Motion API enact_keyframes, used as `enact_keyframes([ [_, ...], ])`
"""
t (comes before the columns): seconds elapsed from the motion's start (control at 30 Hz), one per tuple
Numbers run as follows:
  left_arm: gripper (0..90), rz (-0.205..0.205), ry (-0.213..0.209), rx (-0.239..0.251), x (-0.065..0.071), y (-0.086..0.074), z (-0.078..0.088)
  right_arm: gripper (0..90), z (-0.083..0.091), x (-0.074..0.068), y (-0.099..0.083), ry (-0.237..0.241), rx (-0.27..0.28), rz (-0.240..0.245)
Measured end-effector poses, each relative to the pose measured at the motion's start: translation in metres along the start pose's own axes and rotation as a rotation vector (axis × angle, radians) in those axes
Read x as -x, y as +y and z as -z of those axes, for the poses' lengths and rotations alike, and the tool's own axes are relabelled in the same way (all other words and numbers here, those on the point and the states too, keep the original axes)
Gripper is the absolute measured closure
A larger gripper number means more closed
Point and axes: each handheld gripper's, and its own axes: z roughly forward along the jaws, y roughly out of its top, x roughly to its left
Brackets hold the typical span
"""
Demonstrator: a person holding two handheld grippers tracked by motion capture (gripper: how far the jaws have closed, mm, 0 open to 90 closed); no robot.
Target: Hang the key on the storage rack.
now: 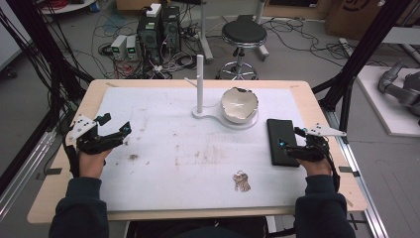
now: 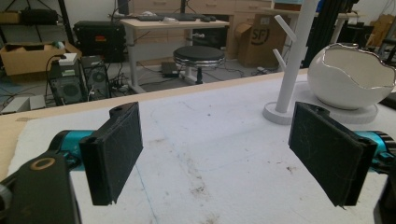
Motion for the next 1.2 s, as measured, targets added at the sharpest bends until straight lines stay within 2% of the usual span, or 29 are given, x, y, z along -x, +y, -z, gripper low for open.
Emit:
enact_keyframes([
  [0.33,17.6,0.015,0.004,0.007,-0.001,0.0,0.001,19.0,0.002,-0.001,-0.001,0.007,0.011,-0.012],
  [0.43,18.7,0.013,0.004,0.005,-0.001,-0.001,0.001,19.0,0.002,-0.005,-0.001,0.014,0.017,-0.02],
  [0.5,18.7,0.009,0.001,-0.003,-0.001,-0.002,0.0,19.5,0.002,-0.014,0.001,0.045,0.014,-0.023],
  [0.53,18.7,0.009,0.001,-0.003,-0.001,-0.002,0.0,19.5,0.002,-0.014,0.001,0.045,0.014,-0.023],
  [0.57,18.7,0.01,-0.001,-0.001,-0.001,-0.003,0.0,19.9,0.002,-0.023,0.002,0.075,0.008,-0.016],
  [0.63,18.7,0.009,-0.002,-0.003,-0.001,-0.003,0.001,22.1,0.002,-0.027,0.003,0.088,0.005,-0.014],
  [0.67,18.7,0.011,-0.003,-0.002,-0.001,-0.003,0.001,30.9,0.001,-0.035,0.003,0.137,-0.001,-0.004],
  [0.73,18.7,0.012,-0.006,-0.003,-0.001,-0.004,0.001,34.8,0.0,-0.042,0.001,0.171,-0.015,0.001],
  [0.77,18.7,0.014,-0.006,-0.004,-0.001,-0.004,0.0,34.8,0.0,-0.042,0.001,0.171,-0.015,0.001],
  [0.8,18.8,0.017,-0.009,-0.004,-0.002,-0.005,0.0,40.5,-0.003,-0.048,-0.001,0.211,-0.028,0.004],
  [0.83,18.8,0.02,-0.007,-0.006,-0.002,-0.005,-0.001,40.5,-0.003,-0.048,-0.001,0.211,-0.028,0.004],
  [0.87,18.7,0.022,-0.008,-0.008,-0.002,-0.005,-0.002,43.1,-0.006,-0.051,-0.002,0.232,-0.035,0.006],
  [0.9,18.7,0.024,-0.009,-0.015,-0.003,-0.006,-0.003,48.7,-0.012,-0.055,-0.004,0.284,-0.057,0.009],
  [0.93,18.8,0.024,-0.009,-0.015,-0.003,-0.006,-0.003,48.7,-0.012,-0.055,-0.004,0.284,-0.057,0.009],
  [1.0,18.8,0.026,-0.01,-0.019,-0.004,-0.007,-0.004,53.6,-0.019,-0.061,-0.005,0.33,-0.102,0.016],
  [1.03,18.8,0.027,-0.01,-0.02,-0.004,-0.007,-0.004,58.7,-0.026,-0.07,-0.005,0.396,-0.13,0.035],
  [1.1,18.8,0.028,-0.008,-0.022,-0.004,-0.007,-0.004,61.3,-0.028,-0.073,-0.005,0.412,-0.14,0.049],
  [1.13,18.9,0.026,-0.006,-0.022,-0.004,-0.007,-0.003,63.7,-0.031,-0.077,-0.006,0.434,-0.159,0.058],
  [1.17,18.9,0.026,-0.007,-0.021,-0.003,-0.007,-0.003,66.2,-0.037,-0.083,-0.007,0.478,-0.19,0.067],
  [1.2,18.9,0.026,-0.006,-0.021,-0.003,-0.007,-0.003,66.2,-0.037,-0.083,-0.007,0.478,-0.19,0.067],
])
